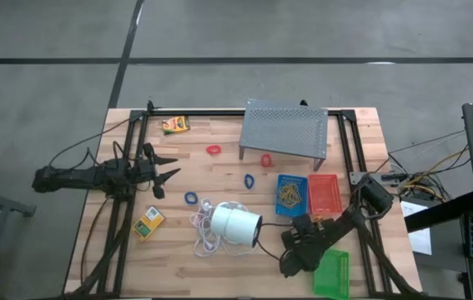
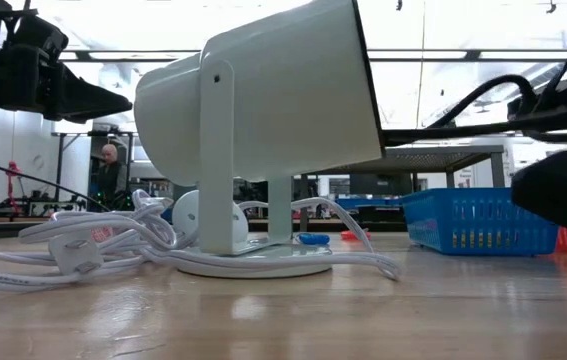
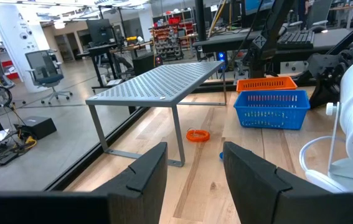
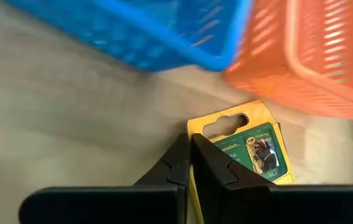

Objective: Pick & Place Office Desk Supplies
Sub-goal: Put the yellow box of crayons into the orange bin

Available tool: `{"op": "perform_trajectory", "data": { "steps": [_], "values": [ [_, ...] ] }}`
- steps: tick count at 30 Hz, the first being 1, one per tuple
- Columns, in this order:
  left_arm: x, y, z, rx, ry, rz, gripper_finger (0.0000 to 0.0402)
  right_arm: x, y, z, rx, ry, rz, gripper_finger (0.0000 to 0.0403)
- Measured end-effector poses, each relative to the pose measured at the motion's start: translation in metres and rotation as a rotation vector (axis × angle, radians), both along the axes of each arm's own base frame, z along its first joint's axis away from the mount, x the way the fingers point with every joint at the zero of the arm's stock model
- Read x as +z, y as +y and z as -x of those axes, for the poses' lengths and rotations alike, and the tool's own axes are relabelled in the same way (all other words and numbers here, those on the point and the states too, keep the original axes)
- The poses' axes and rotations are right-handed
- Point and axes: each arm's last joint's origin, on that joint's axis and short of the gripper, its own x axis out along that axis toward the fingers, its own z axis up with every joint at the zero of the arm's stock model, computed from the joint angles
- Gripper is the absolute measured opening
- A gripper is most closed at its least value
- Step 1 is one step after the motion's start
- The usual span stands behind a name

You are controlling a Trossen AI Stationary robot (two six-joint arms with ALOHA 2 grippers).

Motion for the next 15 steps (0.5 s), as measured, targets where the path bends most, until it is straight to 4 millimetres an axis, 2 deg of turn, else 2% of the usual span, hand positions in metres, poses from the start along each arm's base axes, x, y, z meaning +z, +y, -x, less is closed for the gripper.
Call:
{"op": "perform_trajectory", "data": {
  "steps": [11,15],
  "values": [
    [0.0,0.0,0.0,0.0,0.0,0.0,0.0159,0.014,0.017,-0.022,0.27,-0.044,-0.119,0.0008],
    [0.0,0.0,0.0,0.0,0.0,0.0,0.0159,0.019,0.021,-0.028,0.316,-0.059,-0.146,0.0008]
  ]
}}
